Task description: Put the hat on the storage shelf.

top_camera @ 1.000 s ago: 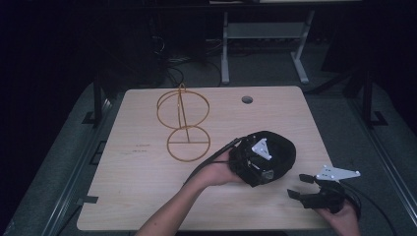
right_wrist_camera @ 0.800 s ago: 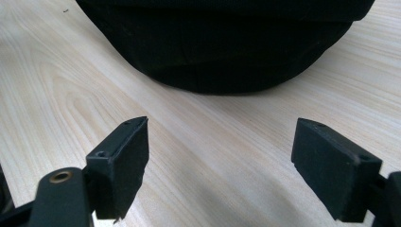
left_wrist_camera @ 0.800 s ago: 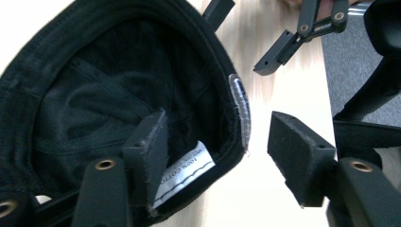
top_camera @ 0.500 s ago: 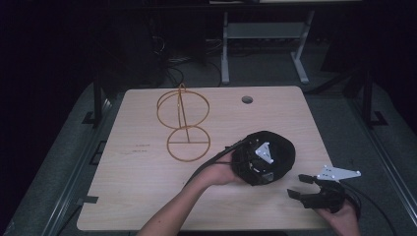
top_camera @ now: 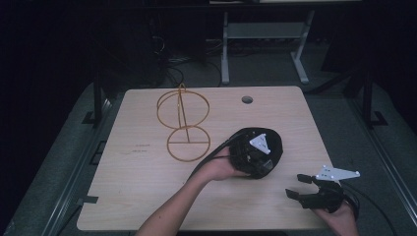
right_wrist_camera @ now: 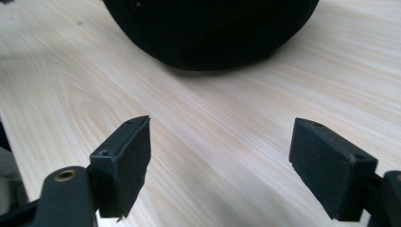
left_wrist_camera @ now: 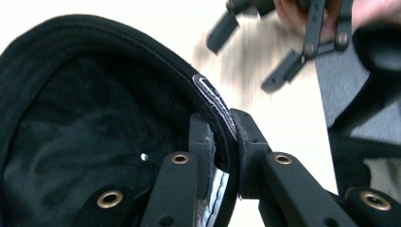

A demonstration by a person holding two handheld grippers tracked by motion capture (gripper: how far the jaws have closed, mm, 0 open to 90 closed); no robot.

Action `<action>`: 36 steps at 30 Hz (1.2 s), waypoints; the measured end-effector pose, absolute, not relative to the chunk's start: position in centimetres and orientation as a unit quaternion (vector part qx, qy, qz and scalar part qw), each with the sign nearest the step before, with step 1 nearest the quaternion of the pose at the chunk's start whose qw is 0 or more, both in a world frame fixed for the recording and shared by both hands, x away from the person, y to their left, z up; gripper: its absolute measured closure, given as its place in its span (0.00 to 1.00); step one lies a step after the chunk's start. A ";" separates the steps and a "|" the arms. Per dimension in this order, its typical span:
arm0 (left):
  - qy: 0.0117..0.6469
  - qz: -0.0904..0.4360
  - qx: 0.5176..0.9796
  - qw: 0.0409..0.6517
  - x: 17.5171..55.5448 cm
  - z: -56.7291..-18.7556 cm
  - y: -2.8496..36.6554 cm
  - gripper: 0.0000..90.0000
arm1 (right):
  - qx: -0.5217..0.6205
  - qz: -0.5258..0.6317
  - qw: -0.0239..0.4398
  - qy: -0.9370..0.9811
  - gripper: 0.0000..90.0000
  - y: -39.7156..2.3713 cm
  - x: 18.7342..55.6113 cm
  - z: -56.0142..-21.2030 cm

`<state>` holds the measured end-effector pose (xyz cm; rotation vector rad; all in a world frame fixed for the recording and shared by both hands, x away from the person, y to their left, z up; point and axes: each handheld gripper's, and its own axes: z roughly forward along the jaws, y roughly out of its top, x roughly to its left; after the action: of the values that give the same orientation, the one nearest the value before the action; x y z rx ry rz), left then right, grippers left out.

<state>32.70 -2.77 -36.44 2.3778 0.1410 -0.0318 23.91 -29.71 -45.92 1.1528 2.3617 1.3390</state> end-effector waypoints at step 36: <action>0.039 -0.049 0.889 0.454 32.3 -29.6 -3.4 0.91 | 0.324 0.552 0.155 0.753 0.57 -25.7 25.2 -41.6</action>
<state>32.31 -3.40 -29.64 2.1929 0.0970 -0.1197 25.24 -25.70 -41.60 0.9296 2.1564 1.5808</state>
